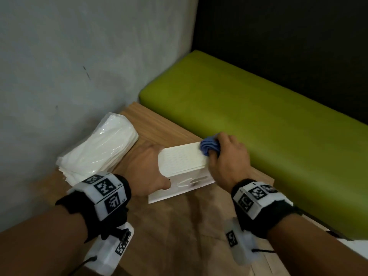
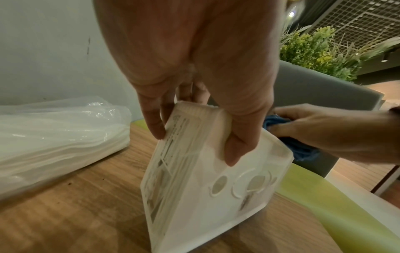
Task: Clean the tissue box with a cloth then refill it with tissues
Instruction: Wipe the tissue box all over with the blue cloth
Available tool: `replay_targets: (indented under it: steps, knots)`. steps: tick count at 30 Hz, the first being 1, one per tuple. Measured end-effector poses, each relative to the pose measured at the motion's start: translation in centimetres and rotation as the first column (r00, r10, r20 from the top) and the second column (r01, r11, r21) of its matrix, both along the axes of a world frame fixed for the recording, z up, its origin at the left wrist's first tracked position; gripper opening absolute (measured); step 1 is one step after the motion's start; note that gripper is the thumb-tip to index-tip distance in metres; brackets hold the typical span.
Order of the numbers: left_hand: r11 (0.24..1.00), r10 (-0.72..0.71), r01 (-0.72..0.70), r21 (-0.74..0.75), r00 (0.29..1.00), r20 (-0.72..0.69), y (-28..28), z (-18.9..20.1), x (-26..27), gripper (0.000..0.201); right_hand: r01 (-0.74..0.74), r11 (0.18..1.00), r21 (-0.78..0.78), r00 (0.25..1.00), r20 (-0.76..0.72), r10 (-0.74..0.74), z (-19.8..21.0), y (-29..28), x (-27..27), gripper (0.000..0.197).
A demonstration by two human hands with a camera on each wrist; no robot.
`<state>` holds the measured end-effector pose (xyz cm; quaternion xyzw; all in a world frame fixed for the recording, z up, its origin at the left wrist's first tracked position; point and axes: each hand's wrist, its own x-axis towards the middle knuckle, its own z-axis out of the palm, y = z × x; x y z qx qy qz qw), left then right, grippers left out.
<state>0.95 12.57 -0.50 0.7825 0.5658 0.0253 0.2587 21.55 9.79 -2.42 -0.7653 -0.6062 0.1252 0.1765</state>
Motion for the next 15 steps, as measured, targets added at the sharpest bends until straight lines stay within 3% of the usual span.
replay_targets:
  steps: [3,6,10,13,15]
  knots:
    - [1.0,0.01,-0.01,0.007,1.0,0.022,0.4,0.3,0.1,0.054,-0.281,0.96,-0.006,0.96,0.018,0.281,1.3,-0.9,-5.2,0.052]
    - [1.0,0.016,-0.016,-0.012,0.999,0.028,1.0,0.3,-0.1,0.045,-0.368,0.929,0.046,0.929,-0.025,0.37,1.2,-1.2,-7.1,0.054]
    - [1.0,0.0,0.0,0.001,1.0,-0.011,0.9,0.0,-0.7,0.065,-0.288,0.956,0.049,0.958,0.016,0.287,-0.2,-1.1,-3.2,0.05]
    - [1.0,0.008,-0.008,-0.004,1.0,-0.009,0.4,0.0,-0.9,0.074,-0.065,0.997,0.043,0.998,0.006,0.065,-1.4,-0.5,1.2,0.063]
    - [1.0,0.004,-0.004,-0.004,1.0,0.002,0.2,0.0,-0.8,0.072,0.068,0.998,-0.003,0.998,0.001,-0.068,-1.7,-0.1,3.1,0.059]
